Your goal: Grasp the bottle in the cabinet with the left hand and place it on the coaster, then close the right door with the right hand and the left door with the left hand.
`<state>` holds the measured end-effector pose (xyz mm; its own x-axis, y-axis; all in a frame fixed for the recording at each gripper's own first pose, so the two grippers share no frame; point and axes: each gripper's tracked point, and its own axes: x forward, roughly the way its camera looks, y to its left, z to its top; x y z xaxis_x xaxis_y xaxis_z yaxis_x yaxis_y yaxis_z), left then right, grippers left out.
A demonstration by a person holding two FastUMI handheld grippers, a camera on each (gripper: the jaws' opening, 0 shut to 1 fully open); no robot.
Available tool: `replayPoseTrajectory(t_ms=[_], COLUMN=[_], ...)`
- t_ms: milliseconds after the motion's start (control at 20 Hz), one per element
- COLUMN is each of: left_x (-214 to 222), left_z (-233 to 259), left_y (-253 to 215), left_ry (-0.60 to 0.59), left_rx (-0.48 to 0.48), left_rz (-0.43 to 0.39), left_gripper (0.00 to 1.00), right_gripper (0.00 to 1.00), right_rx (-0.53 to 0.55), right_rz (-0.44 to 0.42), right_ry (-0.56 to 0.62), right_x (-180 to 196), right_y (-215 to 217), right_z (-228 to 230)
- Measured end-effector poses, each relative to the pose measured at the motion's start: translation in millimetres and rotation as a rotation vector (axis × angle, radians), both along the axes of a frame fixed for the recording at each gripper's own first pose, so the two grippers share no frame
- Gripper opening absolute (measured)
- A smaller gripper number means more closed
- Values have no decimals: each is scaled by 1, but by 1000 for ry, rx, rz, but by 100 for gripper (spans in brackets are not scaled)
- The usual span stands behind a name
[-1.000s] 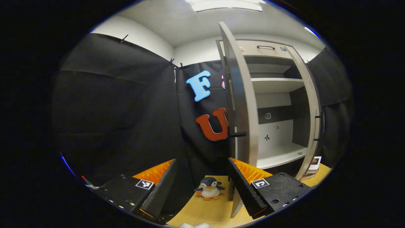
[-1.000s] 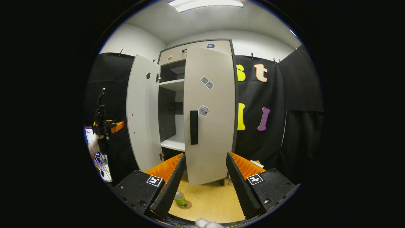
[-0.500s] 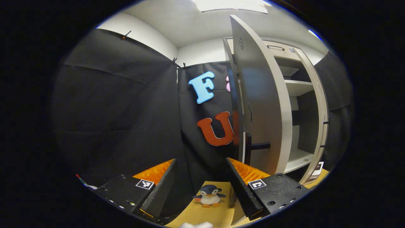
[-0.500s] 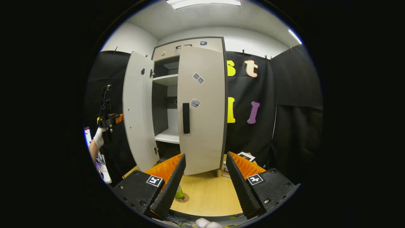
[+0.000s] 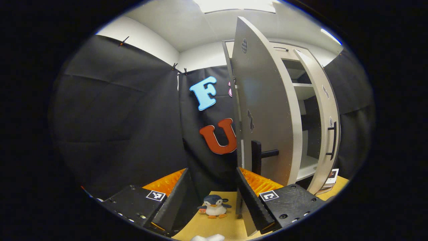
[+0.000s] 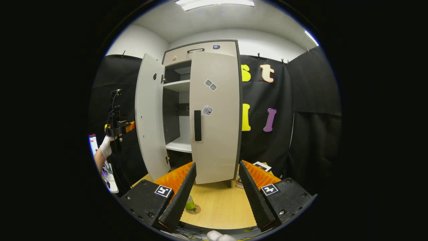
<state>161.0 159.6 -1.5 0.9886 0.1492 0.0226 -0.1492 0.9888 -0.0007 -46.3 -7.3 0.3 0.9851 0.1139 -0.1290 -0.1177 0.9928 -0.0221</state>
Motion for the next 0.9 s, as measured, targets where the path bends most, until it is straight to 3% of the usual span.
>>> replayPoseTrajectory(t_ms=[350,400,450,500,900], left_x=[13,17,20,20,8], left_z=[0,1,2,3,16], left_y=[-70,-81,-89,-96,-109], left_ry=[11,11,9,6,6], left_rx=[-16,-9,4,13,-16], left_rz=[-127,-146,-158,-174,-240], left_gripper=[86,91,87,96,95], right_gripper=[80,80,80,80,80], right_rx=[12,11,10,9,8], right_rz=[-53,-60,-67,-76,-125], right_ry=[1,2,2,1,-32], right_x=[0,1,-1,-2,-10], right_y=[-18,-21,-22,-24,-28], right_z=[1,1,1,1,8])
